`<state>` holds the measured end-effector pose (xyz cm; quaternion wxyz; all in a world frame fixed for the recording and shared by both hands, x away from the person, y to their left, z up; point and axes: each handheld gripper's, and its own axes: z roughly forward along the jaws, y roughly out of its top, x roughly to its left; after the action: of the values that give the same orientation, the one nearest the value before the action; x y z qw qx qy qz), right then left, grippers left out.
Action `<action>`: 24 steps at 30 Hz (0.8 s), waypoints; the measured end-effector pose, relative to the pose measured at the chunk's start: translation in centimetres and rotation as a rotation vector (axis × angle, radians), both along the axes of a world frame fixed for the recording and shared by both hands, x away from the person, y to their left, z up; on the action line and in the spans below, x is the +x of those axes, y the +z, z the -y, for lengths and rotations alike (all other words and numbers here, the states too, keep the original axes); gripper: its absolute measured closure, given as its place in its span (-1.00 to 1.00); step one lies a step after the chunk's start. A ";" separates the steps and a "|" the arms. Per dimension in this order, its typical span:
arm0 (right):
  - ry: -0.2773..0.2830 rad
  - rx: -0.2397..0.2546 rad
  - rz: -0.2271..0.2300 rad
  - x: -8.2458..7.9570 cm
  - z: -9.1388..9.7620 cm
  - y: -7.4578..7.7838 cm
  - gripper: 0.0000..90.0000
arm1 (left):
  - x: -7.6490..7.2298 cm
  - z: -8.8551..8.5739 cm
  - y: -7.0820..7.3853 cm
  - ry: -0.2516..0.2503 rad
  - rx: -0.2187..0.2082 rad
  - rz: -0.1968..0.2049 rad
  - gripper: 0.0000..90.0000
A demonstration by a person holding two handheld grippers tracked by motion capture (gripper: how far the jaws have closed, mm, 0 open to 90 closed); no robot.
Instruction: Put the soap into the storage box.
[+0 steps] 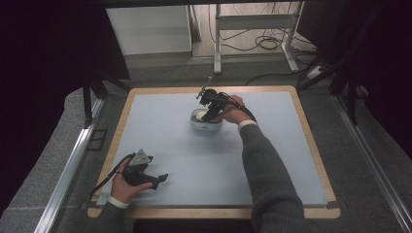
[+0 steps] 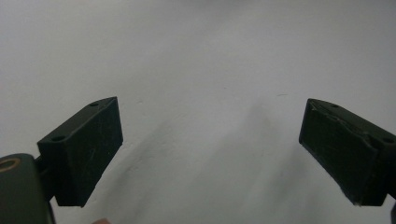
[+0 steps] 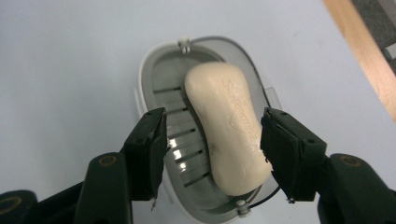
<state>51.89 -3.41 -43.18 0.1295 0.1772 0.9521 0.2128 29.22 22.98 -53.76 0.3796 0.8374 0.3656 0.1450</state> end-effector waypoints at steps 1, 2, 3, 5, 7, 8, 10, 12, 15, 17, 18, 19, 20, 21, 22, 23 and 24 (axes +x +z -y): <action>-0.018 0.016 0.010 -0.4 0.2 0.4 -0.12 | 0.0 0.0 0.0 0.001 0.002 0.000 -0.85; -0.026 0.031 0.011 -0.6 0.4 0.6 -0.13 | 0.0 0.0 0.0 0.000 0.002 0.000 -0.85; -0.031 0.042 0.012 -0.8 0.5 0.8 -0.14 | 0.0 0.0 0.0 -0.001 0.002 -0.001 -0.85; -0.052 0.068 0.025 -1.6 1.0 1.3 -0.16 | 0.0 0.1 -0.1 -0.002 0.006 -0.001 -0.85; -0.068 0.092 0.033 -2.2 1.4 1.5 -0.19 | 0.0 0.1 -0.1 -0.003 0.006 -0.001 -0.85; -0.074 0.109 0.039 -2.8 1.7 1.6 -0.22 | 0.0 0.1 -0.1 -0.002 0.005 -0.001 -0.85; -0.077 0.127 0.047 -3.8 2.3 1.6 -0.25 | 0.0 0.1 -0.1 0.000 0.008 -0.001 -0.85; -0.082 0.148 0.054 -4.8 2.9 1.4 -0.26 | -0.1 0.0 0.0 0.003 0.009 0.003 -0.85; -0.092 0.181 0.063 -6.5 4.2 1.0 -0.28 | -0.2 0.0 0.0 0.005 0.009 0.010 -0.85; -0.108 0.217 0.075 -7.8 5.5 0.6 -0.29 | -0.2 -0.1 0.1 0.011 0.010 0.012 -0.85; -0.112 0.237 0.086 -8.9 6.6 0.4 -0.32 | -0.2 -0.1 0.1 0.011 0.011 0.014 -0.85; -0.112 0.237 0.086 -8.9 6.6 0.4 -0.32 | -0.2 -0.2 0.2 0.012 0.013 0.013 -0.85; -0.116 0.247 0.092 -9.5 7.2 0.2 -0.33 | -0.2 -0.2 0.2 0.014 0.013 0.015 -0.85; -0.124 0.261 0.101 -10.3 8.0 0.0 -0.34 | -0.2 -0.2 0.2 0.015 0.014 0.016 -0.85; -0.131 0.272 0.106 -10.7 8.6 -0.1 -0.34 | -0.2 -0.2 0.2 0.017 0.015 0.017 -0.85; -0.136 0.286 0.108 -11.3 9.3 -0.3 -0.34 | -0.2 -0.2 0.2 0.018 0.016 0.018 -0.85; -0.144 0.297 0.112 -11.9 10.1 -0.5 -0.35 | -0.2 -0.2 0.2 0.019 0.016 0.018 -0.85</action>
<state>39.99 -13.51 -43.68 0.1697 0.2500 0.8863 0.3510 28.99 23.18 -53.55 0.3748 0.8356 0.3687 0.1590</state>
